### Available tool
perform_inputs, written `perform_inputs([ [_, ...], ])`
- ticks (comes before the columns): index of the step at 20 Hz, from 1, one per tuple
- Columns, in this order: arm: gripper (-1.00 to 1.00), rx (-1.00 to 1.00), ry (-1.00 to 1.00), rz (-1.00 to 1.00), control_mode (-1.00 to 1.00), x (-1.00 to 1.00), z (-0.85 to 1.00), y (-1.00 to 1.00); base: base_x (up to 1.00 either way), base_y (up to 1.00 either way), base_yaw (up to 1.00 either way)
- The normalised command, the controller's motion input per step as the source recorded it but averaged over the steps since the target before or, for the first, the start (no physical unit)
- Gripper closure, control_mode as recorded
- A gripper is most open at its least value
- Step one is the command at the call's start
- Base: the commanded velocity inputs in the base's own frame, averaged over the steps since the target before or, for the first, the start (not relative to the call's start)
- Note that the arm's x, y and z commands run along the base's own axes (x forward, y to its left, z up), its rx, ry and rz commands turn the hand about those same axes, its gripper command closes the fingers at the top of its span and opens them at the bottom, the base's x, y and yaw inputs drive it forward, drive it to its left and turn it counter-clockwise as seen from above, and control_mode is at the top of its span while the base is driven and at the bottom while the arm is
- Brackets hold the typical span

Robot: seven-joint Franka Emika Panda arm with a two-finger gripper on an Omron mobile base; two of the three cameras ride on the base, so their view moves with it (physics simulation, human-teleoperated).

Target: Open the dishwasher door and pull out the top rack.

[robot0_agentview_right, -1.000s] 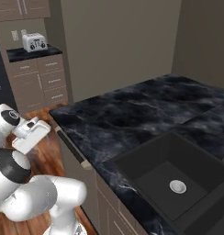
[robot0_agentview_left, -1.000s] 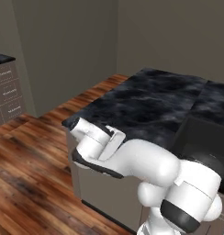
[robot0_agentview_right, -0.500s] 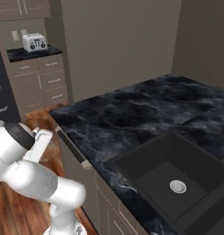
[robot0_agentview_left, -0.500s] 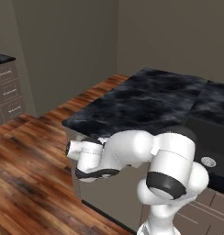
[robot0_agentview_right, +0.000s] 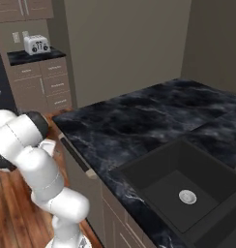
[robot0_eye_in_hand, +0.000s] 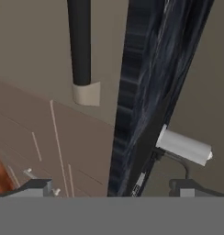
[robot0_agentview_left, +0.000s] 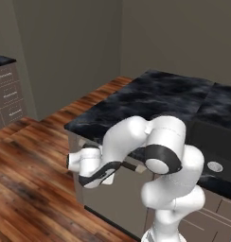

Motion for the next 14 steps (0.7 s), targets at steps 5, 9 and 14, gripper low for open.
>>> perform_inputs([
  [5, -1.0, -0.04, -0.08, 0.0, -1.0, 0.29, -0.2, -0.22, 0.0, 0.0, 0.0],
  [9, -1.0, -0.07, -0.09, 0.0, -1.0, 0.27, -0.39, -0.22, 0.0, 0.0, 0.0],
  [14, -1.0, -0.08, -0.1, 0.0, -1.0, 0.3, -0.43, -0.23, 0.0, 0.0, 0.0],
])
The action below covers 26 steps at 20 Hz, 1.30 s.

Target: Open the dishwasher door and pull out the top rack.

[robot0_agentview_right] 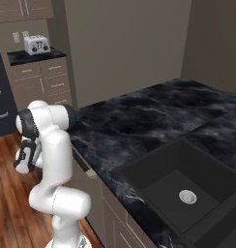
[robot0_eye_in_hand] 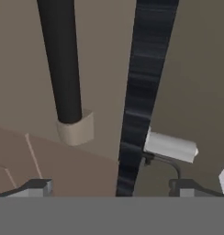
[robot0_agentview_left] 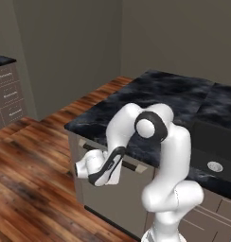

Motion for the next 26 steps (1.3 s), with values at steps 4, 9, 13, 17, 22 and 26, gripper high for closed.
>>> perform_inputs([
  [4, -1.0, -0.04, -0.07, 0.0, -1.0, 0.44, -0.36, -0.16, 0.0, 0.0, 0.0],
  [9, -1.0, 0.0, -0.01, -0.02, -1.0, 0.64, -0.21, -0.05, 0.0, 0.0, 0.0],
  [13, -1.0, 0.0, 0.0, -0.01, -1.0, 0.51, -0.34, -0.05, 0.0, 0.0, 0.0],
  [17, -1.0, 0.0, 0.0, 0.0, -1.0, 0.44, -0.59, -0.02, 0.0, 0.0, 0.0],
  [22, -1.0, 0.0, 0.0, 0.0, -1.0, 0.48, -0.49, -0.03, 0.0, 0.0, 0.0],
  [26, 1.0, 0.03, 0.02, 0.0, -1.0, 0.2, -0.12, -0.02, 0.0, 0.0, 0.0],
])
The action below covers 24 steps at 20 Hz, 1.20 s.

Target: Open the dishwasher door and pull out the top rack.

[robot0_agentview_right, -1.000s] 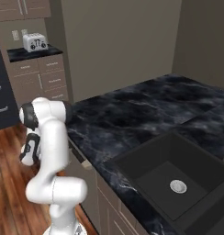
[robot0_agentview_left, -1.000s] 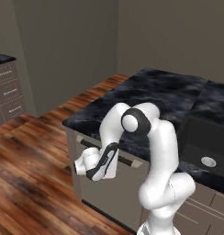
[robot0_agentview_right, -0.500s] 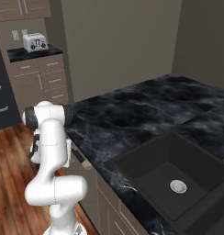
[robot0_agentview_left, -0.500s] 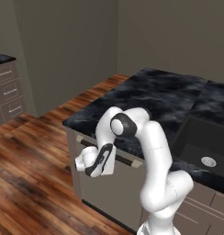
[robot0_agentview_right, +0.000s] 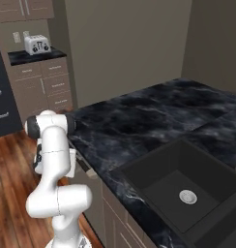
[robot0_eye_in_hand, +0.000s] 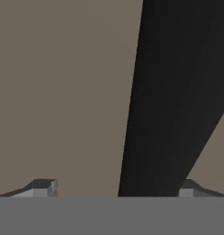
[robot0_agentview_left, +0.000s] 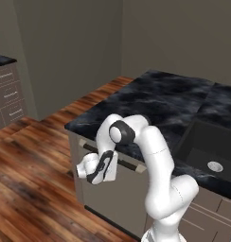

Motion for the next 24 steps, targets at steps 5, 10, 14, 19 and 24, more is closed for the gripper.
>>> perform_inputs([
  [5, 1.0, 0.02, 0.05, -0.02, -1.0, -0.02, -0.05, 0.0, 0.0, 0.0, 0.0],
  [10, 1.0, 0.26, 0.18, 0.04, -1.0, -0.42, -0.17, 0.0, 0.0, 0.0, 0.0],
  [14, 1.0, 0.3, 0.28, 0.14, -1.0, -0.92, -0.49, 0.14, 0.0, 0.0, 0.0],
  [19, 1.0, 0.37, 0.35, 0.2, -1.0, -1.0, -0.91, 0.51, 0.0, 0.0, 0.0],
  [24, 1.0, 0.41, 0.34, 0.17, -1.0, -1.0, -1.0, 0.69, 0.0, 0.0, 0.0],
])
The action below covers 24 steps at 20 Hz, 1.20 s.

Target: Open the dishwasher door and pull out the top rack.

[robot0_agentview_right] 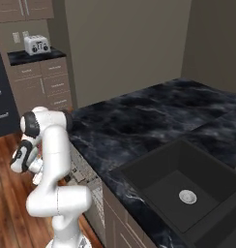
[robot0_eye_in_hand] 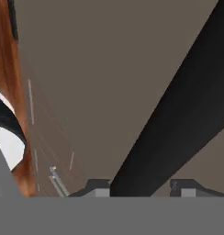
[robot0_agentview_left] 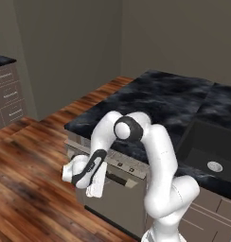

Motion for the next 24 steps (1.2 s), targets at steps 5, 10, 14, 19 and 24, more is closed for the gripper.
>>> perform_inputs([
  [5, 1.0, 0.44, 0.31, 0.16, -1.0, -1.0, -1.0, 0.82, 0.0, 0.0, 0.0],
  [10, 1.0, 0.53, 0.38, 0.16, -1.0, -0.86, -0.92, 0.67, 0.0, 0.0, 0.0],
  [14, 1.0, 0.64, 0.41, 0.13, -1.0, -0.39, -0.44, 0.15, 0.0, 0.0, 0.0],
  [19, -1.0, 0.42, 0.15, 0.13, -1.0, -0.26, 0.76, -0.15, 0.0, 0.0, 0.0],
  [24, -1.0, 0.3, 0.0, 0.16, -1.0, -0.57, 1.0, -0.56, 0.0, 0.0, 0.0],
])
